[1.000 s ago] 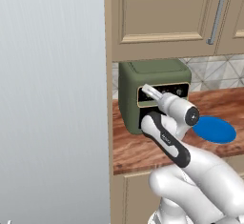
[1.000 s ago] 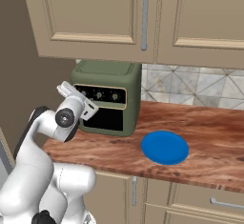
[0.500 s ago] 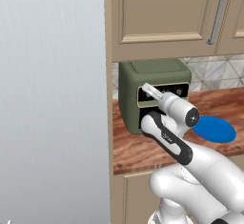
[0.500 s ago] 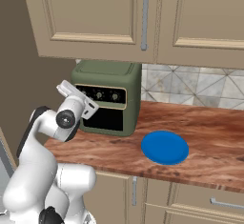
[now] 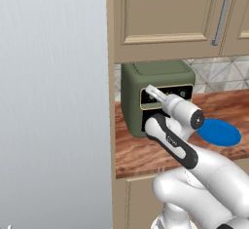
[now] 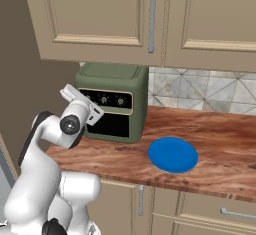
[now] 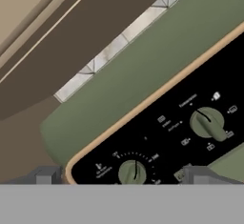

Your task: Pull the toaster oven rack outwards. Pick up the baguette from the plate and place it on the toaster oven rack. Close the toaster oven door fully and set the temperature to the lowest setting.

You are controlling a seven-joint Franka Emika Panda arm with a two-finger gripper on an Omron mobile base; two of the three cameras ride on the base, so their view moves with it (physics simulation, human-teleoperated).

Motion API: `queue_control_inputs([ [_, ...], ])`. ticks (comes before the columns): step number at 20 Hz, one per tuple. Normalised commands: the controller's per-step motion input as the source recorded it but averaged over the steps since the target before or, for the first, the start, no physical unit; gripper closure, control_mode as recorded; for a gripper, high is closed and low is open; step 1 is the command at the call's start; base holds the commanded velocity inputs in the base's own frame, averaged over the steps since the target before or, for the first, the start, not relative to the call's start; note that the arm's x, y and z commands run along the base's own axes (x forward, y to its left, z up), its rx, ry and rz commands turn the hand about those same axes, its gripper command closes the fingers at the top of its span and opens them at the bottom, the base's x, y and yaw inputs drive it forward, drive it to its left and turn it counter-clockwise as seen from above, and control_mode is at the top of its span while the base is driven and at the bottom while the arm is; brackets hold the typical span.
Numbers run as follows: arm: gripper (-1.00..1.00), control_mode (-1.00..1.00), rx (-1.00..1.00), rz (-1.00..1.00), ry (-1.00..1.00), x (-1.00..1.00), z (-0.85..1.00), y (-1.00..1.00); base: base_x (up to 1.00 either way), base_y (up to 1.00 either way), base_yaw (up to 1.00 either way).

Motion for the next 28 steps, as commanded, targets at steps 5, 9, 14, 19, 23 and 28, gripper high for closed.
queue_control_inputs([
  [5, -1.0, -1.0, 0.0, -0.01, 0.05, 0.0, -0.12, -0.04, 0.0, 0.0, 0.0],
  [9, -1.0, -1.0, 0.0, 0.0, 0.0, 0.0, 0.0, 0.0, 0.0, 0.0, 0.0],
  [14, -1.0, -1.0, 0.0, 0.0, 0.0, 0.02, -0.03, 0.0, 0.0, 0.0, 0.0],
  [19, -1.0, -1.0, 0.0, -0.01, 0.0, 0.01, -0.18, -0.04, 0.0, 0.0, 0.0],
  [23, -1.0, -1.0, 0.0, -0.02, 0.01, 0.0, -0.11, -0.04, 0.0, 0.0, 0.0],
  [28, -1.0, -1.0, 0.0, 0.0, 0.0, 0.0, 0.0, 0.0, 0.0, 0.0, 0.0],
])
